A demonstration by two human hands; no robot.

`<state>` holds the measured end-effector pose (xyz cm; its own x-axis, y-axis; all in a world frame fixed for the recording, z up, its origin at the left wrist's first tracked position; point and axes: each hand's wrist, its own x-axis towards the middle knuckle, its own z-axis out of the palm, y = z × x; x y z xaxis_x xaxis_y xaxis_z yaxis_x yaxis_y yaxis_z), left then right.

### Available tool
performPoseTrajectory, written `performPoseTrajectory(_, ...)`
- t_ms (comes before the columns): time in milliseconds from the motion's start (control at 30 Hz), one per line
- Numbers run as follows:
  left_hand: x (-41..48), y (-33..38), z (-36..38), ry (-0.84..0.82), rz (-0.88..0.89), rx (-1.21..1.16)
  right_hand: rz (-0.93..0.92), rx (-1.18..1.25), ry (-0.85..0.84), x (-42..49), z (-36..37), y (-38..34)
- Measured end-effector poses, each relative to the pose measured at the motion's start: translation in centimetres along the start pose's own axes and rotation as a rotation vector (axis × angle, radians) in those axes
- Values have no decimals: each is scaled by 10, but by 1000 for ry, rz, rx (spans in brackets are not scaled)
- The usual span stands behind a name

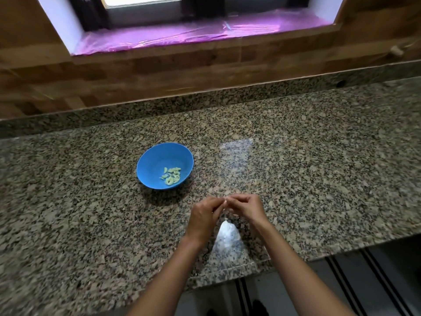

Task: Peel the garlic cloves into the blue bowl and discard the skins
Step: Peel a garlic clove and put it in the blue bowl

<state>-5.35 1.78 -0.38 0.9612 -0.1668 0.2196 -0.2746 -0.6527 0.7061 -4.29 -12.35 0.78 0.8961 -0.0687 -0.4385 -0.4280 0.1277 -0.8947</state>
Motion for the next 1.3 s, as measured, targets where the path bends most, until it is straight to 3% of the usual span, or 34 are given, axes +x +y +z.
performPoseTrajectory(100, -3, 4, 7, 29, 72, 50, 8, 12, -34, 2, -5, 0)
performPoseTrajectory(233, -3, 17, 13, 82, -76, -67, -12, -2, -19, 2, -7, 7)
performPoseTrajectory(300, -2, 19, 16, 33, -239, -168, -27, -33, 10, 2, -8, 11)
performPoseTrajectory(433, 0, 20, 10, -58, -746, -784, -67, -155, 0, 1, -16, 12)
performPoseTrajectory(533, -1, 15, 8, 19, -887, -888, -101, -252, 30, 0, -23, 9)
performPoseTrajectory(633, -2, 4, 7, 46, -778, -529, -223, -637, 99, 1, -32, 5)
performPoseTrajectory(767, 6, -2, 1, -83, -559, -84, -237, -1029, 87, 11, -46, 3)
performPoseTrajectory(867, 14, -3, 1, -141, -492, 96, -258, -1149, 89, 13, -51, 3)
performPoseTrajectory(967, 17, -2, 5, -179, -411, 255, -461, -1306, 139, 6, -45, 5)
performPoseTrajectory(1067, 9, 0, 10, -239, -275, 429, -614, -1127, 23, -2, -26, 7)
performPoseTrajectory(1133, 4, -4, 11, -222, -266, 392, -478, -932, -127, -6, -12, 6)
performPoseTrajectory(1300, -1, -4, 0, -87, -553, -284, -215, -626, -257, 1, -6, 5)
